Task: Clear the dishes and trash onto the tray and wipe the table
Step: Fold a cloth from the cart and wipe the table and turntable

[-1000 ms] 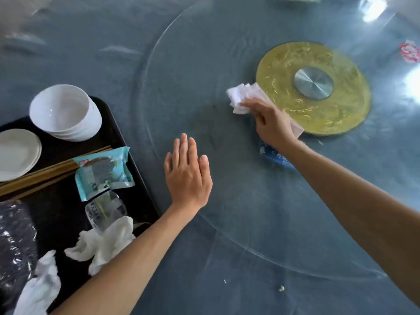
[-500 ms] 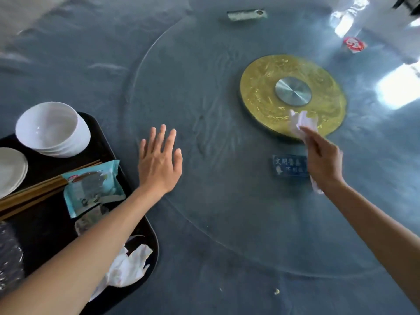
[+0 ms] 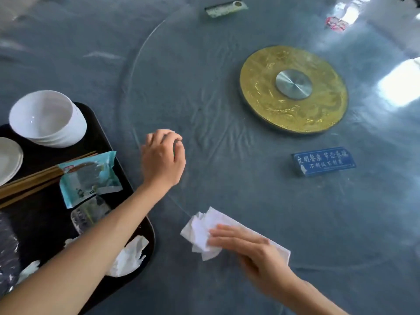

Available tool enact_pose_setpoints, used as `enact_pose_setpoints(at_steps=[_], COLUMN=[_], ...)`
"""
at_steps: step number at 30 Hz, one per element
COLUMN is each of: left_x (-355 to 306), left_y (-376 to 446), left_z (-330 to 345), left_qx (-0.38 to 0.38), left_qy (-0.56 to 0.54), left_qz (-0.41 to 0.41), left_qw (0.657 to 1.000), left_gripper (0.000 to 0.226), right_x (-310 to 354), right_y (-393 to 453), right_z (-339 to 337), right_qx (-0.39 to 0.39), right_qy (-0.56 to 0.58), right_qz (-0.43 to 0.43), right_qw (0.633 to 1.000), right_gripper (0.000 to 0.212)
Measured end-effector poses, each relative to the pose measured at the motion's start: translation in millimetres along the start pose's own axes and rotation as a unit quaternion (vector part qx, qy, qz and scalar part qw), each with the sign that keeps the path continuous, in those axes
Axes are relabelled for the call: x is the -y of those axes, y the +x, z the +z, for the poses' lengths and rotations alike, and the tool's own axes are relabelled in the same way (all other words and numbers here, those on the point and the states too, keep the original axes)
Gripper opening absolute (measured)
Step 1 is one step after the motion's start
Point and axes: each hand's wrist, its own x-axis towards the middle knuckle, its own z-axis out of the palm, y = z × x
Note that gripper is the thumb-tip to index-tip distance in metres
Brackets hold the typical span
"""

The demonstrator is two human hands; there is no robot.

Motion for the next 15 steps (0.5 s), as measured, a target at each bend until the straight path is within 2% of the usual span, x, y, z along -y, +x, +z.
enact_pose_setpoints(at_steps=[1,3,5,6,8,10,13,15], left_x=[-1.1,-1.4,-0.9,-2.1,-8.1,-18.1,-33.6,-36.1], left_y=[9.0,17.1,9.8,2.3,-12.3,-23.5,-43.8,-54.7], left_z=[2.6,12.4,23.1,28.4,36.0,38.8,37.8,31.3], left_qx=[0.011,0.051,0.079,0.08,0.074,0.065,0.061,0.049], left_qy=[0.013,0.065,0.128,0.15,0.165,0.154,0.131,0.093], left_qz=[0.005,0.002,-0.021,-0.026,-0.03,-0.04,-0.063,-0.04], left_qw=[1.0,0.997,0.988,0.985,0.983,0.985,0.988,0.994], left_gripper=[0.039,0.046,0.058,0.062,0.065,0.066,0.064,0.06], right_x=[-3.0,-23.7,-60.2,-78.7,-114.0,-126.5,-102.3,-78.7], right_y=[-1.1,16.4,58.4,83.4,129.5,171.7,210.0,199.5], right_z=[-14.2,-55.6,-110.6,-135.3,-163.4,-154.1,-103.6,-73.5], right_qx=[-0.048,-0.2,-0.324,-0.352,-0.348,-0.314,-0.243,-0.189], right_qy=[-0.002,-0.049,-0.106,-0.131,-0.151,-0.183,-0.224,-0.204], right_qz=[0.018,0.079,0.179,0.225,0.289,0.304,0.243,0.183], right_qw=[0.999,0.975,0.923,0.899,0.879,0.881,0.912,0.943], right_gripper=[0.056,0.054,0.045,0.041,0.038,0.041,0.042,0.043])
